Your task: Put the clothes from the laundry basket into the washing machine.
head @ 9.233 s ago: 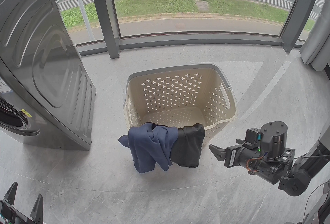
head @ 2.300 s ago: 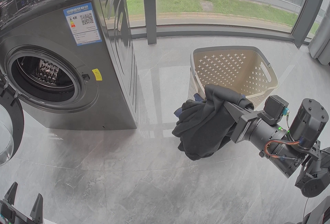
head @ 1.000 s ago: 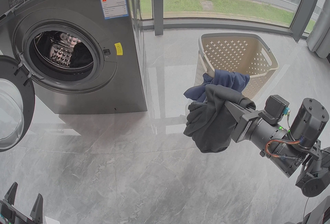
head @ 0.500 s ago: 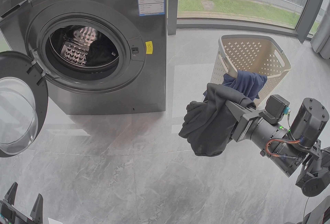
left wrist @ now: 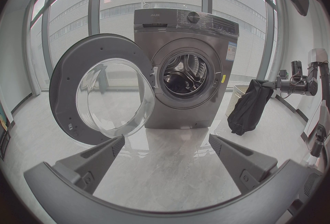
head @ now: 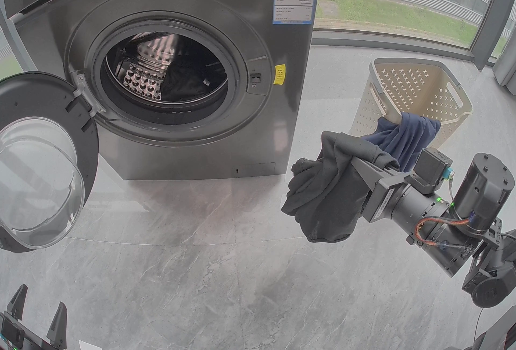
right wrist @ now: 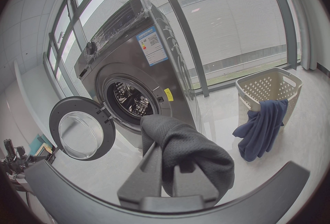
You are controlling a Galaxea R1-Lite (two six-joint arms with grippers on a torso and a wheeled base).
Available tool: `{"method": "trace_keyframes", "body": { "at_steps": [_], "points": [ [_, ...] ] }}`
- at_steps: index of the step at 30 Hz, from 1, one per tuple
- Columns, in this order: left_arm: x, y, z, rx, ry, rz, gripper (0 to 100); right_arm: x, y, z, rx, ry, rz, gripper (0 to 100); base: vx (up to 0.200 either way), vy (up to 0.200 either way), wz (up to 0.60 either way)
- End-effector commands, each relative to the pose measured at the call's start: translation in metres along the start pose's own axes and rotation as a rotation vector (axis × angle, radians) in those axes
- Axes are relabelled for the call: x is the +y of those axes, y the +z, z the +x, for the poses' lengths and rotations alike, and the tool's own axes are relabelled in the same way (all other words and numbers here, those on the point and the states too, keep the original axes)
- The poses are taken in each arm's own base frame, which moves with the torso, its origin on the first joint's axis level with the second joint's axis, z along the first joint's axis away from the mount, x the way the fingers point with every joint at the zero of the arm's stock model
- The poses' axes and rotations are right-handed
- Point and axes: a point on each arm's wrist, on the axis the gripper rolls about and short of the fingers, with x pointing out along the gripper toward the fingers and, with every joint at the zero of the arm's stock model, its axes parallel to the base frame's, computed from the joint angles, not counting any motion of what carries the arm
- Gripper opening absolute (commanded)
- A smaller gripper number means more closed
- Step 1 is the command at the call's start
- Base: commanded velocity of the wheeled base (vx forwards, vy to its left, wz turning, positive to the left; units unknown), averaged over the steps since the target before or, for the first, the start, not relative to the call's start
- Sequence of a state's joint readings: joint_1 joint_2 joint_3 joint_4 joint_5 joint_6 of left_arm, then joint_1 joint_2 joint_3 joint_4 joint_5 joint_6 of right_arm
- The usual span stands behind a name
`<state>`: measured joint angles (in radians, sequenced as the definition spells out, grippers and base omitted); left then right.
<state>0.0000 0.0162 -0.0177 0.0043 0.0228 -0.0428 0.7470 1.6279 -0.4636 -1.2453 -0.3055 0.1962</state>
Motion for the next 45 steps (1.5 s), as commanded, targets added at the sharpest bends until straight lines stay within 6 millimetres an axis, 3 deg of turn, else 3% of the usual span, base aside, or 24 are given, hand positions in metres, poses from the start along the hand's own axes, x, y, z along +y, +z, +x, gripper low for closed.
{"method": "trace_keyframes", "body": {
  "at_steps": [1, 13, 22, 40, 45],
  "points": [
    [0.0002, -0.0048, 0.0002, 0.003, 0.0, 0.0, 100, 0.0, 0.0, -0.0001, 0.0, 0.0, 0.0, 0, 0.0, 0.0, 0.0],
    [0.0002, -0.0048, 0.0002, 0.003, 0.0, 0.0, 100, -0.0005, -0.0011, 0.0003, 0.004, -0.001, -0.001, 0, -0.15, 0.0, 0.0],
    [0.0002, -0.0048, 0.0002, 0.003, 0.0, 0.001, 100, -0.001, -0.0013, 0.0002, 0.006, -0.001, -0.002, 0, 0.0, 0.0, 0.0],
    [0.0002, -0.0048, 0.0002, 0.003, 0.0, 0.0, 100, -0.0014, -0.0026, -0.0005, 0.013, -0.001, -0.004, 0, 0.0, 0.2, 0.0],
    [0.0002, -0.0048, 0.0002, 0.003, 0.0, 0.0, 100, -0.0012, -0.002, -0.0003, 0.009, 0.002, -0.003, 0, 0.0, 0.0, 0.0]
  ]
}}
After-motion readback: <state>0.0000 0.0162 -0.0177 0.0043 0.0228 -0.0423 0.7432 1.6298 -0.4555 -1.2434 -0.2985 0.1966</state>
